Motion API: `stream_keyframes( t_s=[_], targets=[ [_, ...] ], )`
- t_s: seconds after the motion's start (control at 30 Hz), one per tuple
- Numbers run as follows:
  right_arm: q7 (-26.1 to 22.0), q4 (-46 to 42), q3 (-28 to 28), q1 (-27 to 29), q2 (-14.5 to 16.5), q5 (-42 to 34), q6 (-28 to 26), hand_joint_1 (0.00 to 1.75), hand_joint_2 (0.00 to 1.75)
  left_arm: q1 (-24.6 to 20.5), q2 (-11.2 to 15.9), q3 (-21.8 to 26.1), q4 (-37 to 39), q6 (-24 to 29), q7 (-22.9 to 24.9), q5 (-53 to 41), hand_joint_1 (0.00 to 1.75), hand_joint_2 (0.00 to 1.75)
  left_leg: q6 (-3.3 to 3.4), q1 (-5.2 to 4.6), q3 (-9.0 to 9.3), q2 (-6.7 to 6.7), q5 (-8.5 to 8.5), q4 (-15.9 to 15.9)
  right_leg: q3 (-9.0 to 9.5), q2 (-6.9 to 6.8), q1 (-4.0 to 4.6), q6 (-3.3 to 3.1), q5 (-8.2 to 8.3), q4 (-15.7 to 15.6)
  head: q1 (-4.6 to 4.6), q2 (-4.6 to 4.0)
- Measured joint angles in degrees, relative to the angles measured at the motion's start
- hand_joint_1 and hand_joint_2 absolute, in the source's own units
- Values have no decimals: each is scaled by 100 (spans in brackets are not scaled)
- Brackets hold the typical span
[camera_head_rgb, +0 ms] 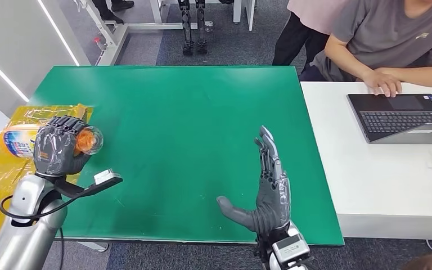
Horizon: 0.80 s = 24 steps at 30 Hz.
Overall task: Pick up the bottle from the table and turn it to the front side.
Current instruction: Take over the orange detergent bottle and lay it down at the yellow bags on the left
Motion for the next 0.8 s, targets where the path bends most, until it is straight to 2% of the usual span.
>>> stream_keyframes(
  t_s=[0.17, 0.23, 0.37, 0.5, 0.63, 0.8],
  targets=[
    [0, -101, -1, 101, -19, 1, 112, 0, 175, -644, 428, -427, 1129, -38, 334, -1638, 175, 175, 1, 0, -1, 1, 4, 0, 0, -1, 1, -6, 4, 3, 3, 0],
    [0, -125, -1, 132, -19, 19, 120, 0, 175, -944, 557, -686, 1645, -72, 426, -1968, 175, 175, -1, 0, -1, 3, 5, 0, -1, 1, 1, -9, 7, 3, 3, 1],
    [1, -199, -1, 198, -20, 57, 78, 0, 175, -1571, 680, -1258, 2774, -184, 448, -2039, 175, 175, -1, -1, -1, 2, 6, 0, -1, 1, 0, -11, 9, 3, 2, 0],
    [2, -266, -1, 251, -27, 73, 36, 0, 175, -1992, 691, -1610, 3662, -188, 465, -2046, 175, 175, -2, -1, -2, 6, 6, 0, -2, 5, 0, -13, 11, 3, 2, 0],
    [2, -302, -1, 284, -38, 61, 80, 0, 175, -2221, 733, -1850, 4255, -251, 516, -2046, 175, 175, -2, 0, -2, 6, 5, 0, -3, 5, 0, -14, 10, 3, 2, -1],
    [2, -306, -3, 294, -40, 14, 211, 0, 175, -2302, 839, -2084, 4669, -394, 517, -2047, 175, 175, -2, 1, -2, 9, 5, -1, -5, 8, 0, -14, 10, 4, 2, 0]
  ],
)
